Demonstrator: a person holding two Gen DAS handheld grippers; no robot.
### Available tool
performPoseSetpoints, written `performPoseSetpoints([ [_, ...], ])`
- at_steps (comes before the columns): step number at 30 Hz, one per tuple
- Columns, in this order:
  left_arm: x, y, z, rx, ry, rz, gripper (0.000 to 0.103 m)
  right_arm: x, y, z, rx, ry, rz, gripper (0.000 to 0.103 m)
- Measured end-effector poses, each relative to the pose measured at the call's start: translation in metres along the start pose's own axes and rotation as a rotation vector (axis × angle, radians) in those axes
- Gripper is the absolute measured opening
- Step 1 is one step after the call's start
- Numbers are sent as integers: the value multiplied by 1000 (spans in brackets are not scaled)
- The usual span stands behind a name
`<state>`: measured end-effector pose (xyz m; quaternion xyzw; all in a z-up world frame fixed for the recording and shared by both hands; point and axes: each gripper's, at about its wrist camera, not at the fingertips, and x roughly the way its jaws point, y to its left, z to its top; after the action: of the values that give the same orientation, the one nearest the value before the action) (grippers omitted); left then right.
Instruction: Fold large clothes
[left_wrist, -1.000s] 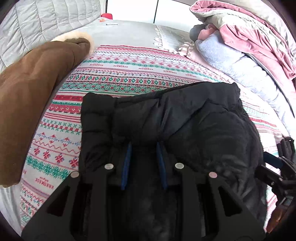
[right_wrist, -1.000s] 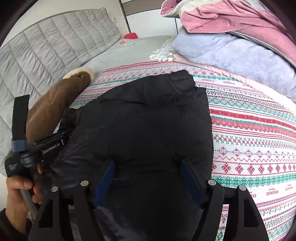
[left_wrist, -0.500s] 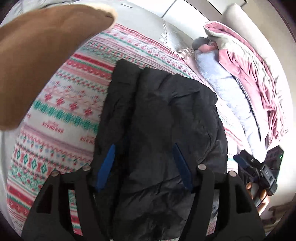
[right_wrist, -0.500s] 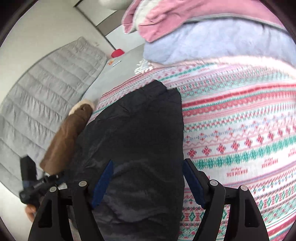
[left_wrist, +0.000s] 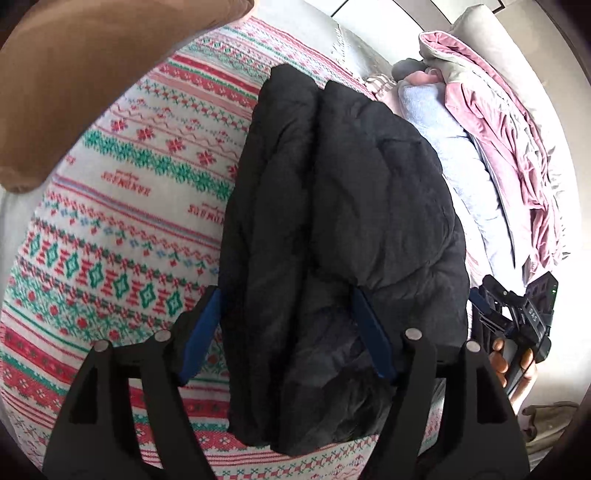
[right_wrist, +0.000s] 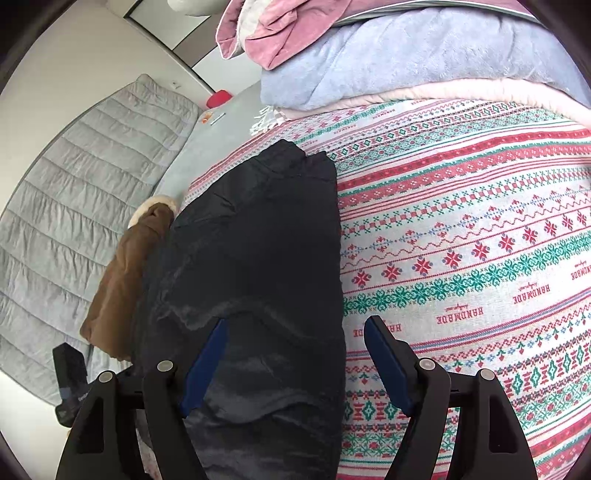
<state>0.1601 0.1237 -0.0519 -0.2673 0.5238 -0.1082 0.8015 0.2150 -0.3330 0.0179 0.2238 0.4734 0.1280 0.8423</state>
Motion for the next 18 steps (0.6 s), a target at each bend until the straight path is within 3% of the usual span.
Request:
performPoseSetpoints([
  [6,-1,10,-10,-54,30,-54,74,-1,-10,-2,31,16,18,78],
  [12,17,20,-36,-162,108,-134,79,2,-16,-6,61,45,50,78],
  [18,11,16,-44,-175,113,-156,79,14,-21,-5,120,97,147,78],
])
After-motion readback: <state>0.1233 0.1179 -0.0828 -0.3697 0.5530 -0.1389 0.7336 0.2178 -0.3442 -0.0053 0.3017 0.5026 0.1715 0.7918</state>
